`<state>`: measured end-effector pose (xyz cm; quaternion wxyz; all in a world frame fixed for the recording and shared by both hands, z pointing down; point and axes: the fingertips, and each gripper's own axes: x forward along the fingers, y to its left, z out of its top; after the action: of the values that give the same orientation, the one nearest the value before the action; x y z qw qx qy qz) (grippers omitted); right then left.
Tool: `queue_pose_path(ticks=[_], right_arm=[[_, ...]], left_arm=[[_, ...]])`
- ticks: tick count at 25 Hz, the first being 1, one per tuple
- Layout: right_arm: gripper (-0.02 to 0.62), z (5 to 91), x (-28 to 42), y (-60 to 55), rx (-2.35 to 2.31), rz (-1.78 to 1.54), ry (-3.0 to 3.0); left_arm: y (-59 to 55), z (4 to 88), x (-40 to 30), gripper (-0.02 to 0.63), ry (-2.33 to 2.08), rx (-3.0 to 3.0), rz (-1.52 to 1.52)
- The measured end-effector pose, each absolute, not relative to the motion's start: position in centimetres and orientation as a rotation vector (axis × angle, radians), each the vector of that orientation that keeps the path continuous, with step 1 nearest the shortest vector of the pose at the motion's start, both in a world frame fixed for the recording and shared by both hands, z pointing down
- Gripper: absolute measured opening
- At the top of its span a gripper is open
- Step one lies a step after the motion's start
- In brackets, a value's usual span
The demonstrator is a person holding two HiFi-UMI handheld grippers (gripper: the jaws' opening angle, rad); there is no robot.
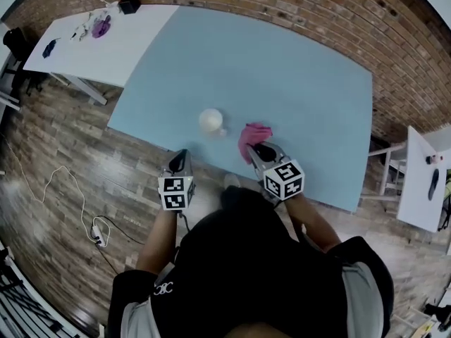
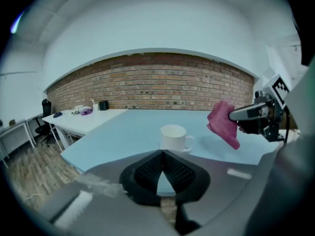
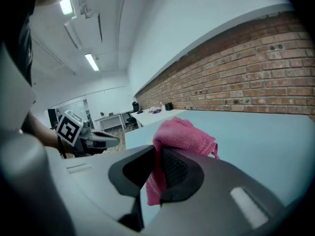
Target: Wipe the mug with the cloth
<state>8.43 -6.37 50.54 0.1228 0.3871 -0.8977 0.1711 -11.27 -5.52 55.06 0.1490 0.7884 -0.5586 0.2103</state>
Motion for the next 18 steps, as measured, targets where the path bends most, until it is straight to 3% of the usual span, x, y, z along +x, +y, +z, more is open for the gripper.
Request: queue_pose_path(ticks=[3, 5, 10, 18], right_arm=[[0.043, 51.7, 8.2, -8.4, 1.029, 0.557, -2.603], [0.043, 52.3, 7.9, -9.4, 0.95, 0.593, -2.598], [0.043, 53.1, 7.0, -11.8, 0.799, 0.642, -2.607], [0.043, 53.4, 4.8, -14.6, 0.71, 0.742, -2.618]], left_arm=[[-7.7, 56.0, -10.3, 0.016, -1.625, 2.255, 0.691], [-8.7, 56.7, -9.1, 0.114, -1.577, 2.259, 0.708], [-10.2, 57.9, -7.0, 0.152, -1.5, 2.296, 0.752], [-11.9, 58.2, -6.2, 0.302, -1.42, 2.388, 0.729]])
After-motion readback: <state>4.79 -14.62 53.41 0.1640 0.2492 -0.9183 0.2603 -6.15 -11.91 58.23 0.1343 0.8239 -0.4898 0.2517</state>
